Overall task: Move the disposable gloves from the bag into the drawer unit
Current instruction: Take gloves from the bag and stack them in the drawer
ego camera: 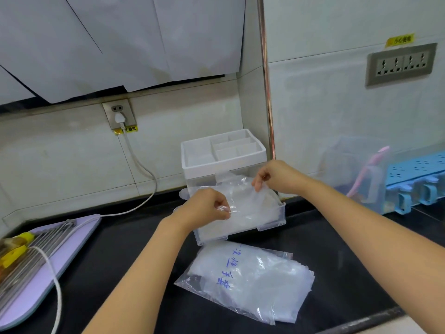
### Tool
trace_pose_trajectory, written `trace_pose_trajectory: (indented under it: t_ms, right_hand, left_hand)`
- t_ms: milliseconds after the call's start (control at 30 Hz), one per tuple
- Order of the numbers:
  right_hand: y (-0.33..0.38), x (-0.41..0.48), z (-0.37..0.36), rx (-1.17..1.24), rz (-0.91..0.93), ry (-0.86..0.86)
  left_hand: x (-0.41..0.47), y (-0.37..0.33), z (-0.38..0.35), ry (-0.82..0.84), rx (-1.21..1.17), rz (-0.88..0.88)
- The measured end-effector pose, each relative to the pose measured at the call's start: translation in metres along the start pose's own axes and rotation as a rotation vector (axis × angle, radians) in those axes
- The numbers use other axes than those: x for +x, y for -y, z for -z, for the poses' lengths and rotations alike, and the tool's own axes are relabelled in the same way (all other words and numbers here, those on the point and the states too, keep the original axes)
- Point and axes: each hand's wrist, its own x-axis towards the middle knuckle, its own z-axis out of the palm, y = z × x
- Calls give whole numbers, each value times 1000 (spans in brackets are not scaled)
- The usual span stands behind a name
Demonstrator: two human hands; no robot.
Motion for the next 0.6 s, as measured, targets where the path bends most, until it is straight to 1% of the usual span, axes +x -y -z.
trace_pose_trajectory:
  t_ms: [100, 233, 267, 333, 367, 400, 433, 500, 600]
  right_hand:
    - [0, 4, -11, -90, 16, 7]
    - [6, 4, -12, -185, -12, 38]
    - [10, 3, -9, -203, -25, 17]
    - [23, -2, -2, -219, -34, -96]
    - [30, -5, 0, -202, -30, -153]
    - [39, -9, 1, -151, -25, -168]
    - [48, -13, -1, -82, -24, -130]
    - [62, -13, -11, -19, -50, 34]
    - [68, -1, -31, -174, -151, 230]
  left_hand:
    - [12, 1, 1, 42, -26, 32]
    - [27, 2, 2, 153, -26, 92]
    - [30, 3, 2, 181, -8, 102]
    - [36, 4, -1, 215, 13, 121]
    - [39, 4, -2, 228, 10, 129]
    - [40, 2, -4, 242, 4, 137]
    - [42, 1, -6, 255, 0, 145]
    - [45, -2, -10, 275, 26, 164]
    - [47, -6, -16, 288, 89, 188]
